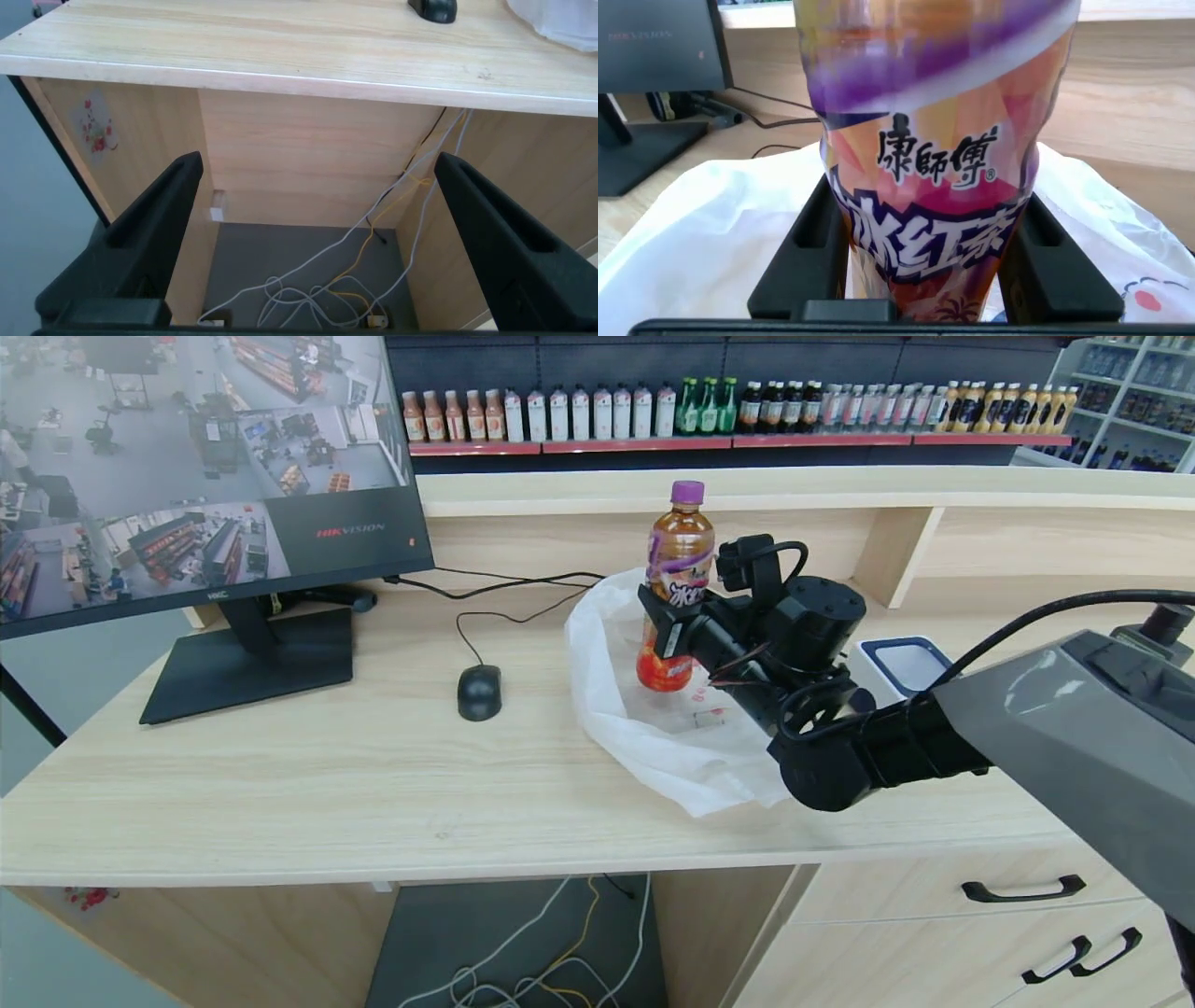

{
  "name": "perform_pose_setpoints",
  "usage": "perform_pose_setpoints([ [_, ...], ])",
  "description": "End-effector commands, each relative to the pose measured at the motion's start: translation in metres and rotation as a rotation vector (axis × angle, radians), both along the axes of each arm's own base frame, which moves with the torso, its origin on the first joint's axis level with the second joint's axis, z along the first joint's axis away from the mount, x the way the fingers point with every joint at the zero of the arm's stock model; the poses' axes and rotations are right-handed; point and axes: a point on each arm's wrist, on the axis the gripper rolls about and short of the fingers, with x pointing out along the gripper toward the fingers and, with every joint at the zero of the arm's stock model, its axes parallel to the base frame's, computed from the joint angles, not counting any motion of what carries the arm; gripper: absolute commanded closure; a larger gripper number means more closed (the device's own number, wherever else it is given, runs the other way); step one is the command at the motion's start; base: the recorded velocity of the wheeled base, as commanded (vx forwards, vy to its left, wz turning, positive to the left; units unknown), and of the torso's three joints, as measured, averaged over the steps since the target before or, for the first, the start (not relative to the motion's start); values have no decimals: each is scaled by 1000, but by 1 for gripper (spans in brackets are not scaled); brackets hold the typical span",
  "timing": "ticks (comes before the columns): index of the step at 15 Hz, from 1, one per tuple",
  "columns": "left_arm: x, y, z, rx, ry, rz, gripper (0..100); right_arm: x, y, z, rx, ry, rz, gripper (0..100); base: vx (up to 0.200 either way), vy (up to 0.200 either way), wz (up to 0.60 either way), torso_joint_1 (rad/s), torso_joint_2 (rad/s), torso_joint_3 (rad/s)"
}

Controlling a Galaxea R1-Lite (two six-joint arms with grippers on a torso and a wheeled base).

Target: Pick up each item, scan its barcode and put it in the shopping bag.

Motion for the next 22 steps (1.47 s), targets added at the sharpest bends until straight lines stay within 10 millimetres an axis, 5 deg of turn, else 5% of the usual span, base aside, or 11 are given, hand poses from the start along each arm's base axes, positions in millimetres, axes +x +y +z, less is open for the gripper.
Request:
perform_pose_setpoints([
  [1,0,0,0,0,-1,1,0,4,1,-8,-4,12,-1,100,0,0,0,0,0,0],
  [22,0,0,0,0,-1,1,0,0,0,-33,-38,70,0,100,0,0,0,0,0,0],
])
